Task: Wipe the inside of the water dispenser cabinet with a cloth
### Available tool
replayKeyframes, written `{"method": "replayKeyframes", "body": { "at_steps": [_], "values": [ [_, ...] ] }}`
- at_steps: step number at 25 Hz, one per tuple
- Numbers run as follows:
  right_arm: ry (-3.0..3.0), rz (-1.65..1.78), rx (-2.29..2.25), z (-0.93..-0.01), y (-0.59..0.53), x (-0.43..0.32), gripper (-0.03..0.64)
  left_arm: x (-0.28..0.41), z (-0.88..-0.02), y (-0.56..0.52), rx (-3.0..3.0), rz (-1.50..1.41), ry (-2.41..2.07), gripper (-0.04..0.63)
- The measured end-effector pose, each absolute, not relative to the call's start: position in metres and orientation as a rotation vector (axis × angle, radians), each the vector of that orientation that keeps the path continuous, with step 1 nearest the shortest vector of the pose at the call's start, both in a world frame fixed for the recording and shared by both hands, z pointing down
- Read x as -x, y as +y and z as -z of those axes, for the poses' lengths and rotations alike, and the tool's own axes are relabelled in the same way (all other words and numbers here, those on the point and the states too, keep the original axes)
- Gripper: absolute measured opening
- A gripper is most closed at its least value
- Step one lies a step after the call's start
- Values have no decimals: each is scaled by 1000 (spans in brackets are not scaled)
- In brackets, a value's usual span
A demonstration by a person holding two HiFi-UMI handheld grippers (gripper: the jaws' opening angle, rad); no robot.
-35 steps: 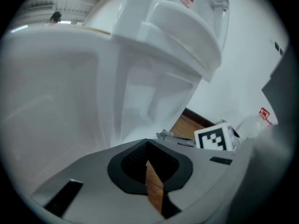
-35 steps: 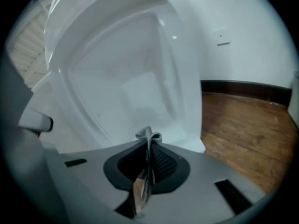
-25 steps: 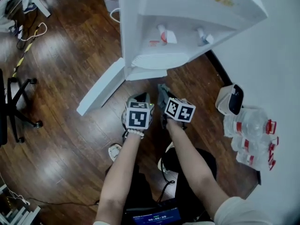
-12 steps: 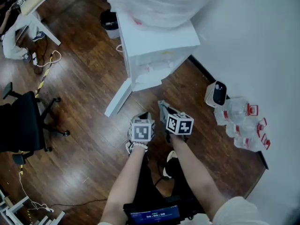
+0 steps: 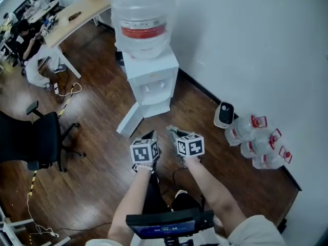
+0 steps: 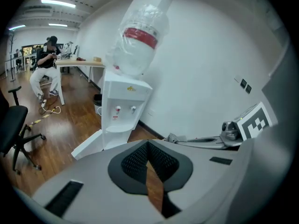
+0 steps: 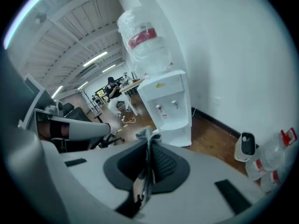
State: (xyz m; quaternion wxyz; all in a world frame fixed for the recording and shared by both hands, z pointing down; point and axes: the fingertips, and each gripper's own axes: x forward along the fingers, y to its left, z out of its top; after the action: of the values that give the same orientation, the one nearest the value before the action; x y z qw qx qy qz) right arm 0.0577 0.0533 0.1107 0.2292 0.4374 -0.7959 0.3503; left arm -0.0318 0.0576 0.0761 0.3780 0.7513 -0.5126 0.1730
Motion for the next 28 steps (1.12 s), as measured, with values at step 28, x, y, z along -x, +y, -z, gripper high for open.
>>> {"method": "replayKeyframes", "body": {
  "at_steps": [28],
  "values": [
    [-2533, -894, -1334, 91, 229, 7, 28, 126, 91, 236, -2142, -338, -1411, -2]
  ]
}}
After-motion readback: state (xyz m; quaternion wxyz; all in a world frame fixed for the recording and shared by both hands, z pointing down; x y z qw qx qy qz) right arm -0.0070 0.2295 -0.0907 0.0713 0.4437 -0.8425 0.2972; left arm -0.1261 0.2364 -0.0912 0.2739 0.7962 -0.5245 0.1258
